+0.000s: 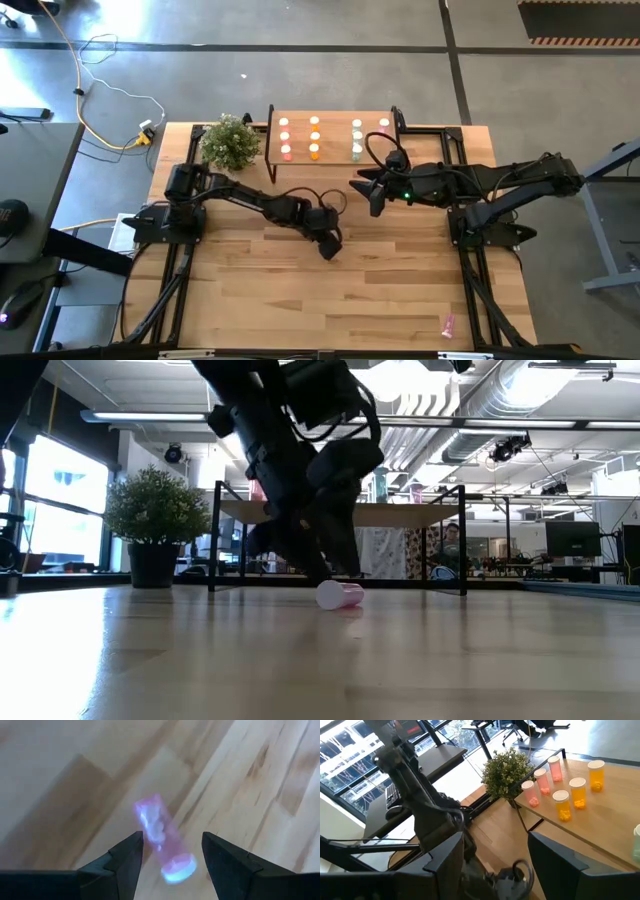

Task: Pick and place medicine bottles onto shelf by color
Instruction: Put the top violet pill bottle on the shelf aligned with the other violet pill bottle

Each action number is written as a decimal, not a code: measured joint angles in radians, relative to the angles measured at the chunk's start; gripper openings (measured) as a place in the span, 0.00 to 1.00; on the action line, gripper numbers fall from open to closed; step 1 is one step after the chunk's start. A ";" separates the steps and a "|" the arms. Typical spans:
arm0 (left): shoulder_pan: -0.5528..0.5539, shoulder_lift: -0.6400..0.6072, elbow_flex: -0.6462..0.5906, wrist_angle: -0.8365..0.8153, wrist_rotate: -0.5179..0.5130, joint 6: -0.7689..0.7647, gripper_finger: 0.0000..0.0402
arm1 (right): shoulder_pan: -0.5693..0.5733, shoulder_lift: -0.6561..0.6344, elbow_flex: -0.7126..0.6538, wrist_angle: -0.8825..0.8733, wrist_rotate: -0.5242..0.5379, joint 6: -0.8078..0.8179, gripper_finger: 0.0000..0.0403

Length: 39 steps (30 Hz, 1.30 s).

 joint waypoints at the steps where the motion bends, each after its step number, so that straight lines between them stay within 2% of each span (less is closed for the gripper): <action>1: -0.003 0.011 -0.001 0.005 0.000 -0.001 0.49 | 0.000 0.000 0.000 0.000 0.000 0.000 0.53; 11: -0.005 0.060 0.002 0.019 0.003 -0.020 0.49 | 0.000 0.000 0.000 0.007 0.000 0.000 0.53; 16: -0.005 0.061 0.002 0.005 -0.014 0.052 0.47 | 0.000 0.000 0.000 0.007 0.000 0.000 0.53; 28: -0.004 0.060 0.003 -0.030 -0.011 0.210 0.23 | 0.000 0.000 0.000 0.007 0.000 0.000 0.53; 34: -0.002 0.052 0.002 -0.049 0.056 0.275 0.24 | 0.000 0.000 0.000 0.007 -0.007 0.008 0.53; 39: -0.004 0.005 -0.005 -0.153 0.077 0.370 0.24 | 0.000 0.000 0.000 0.006 -0.033 0.007 0.53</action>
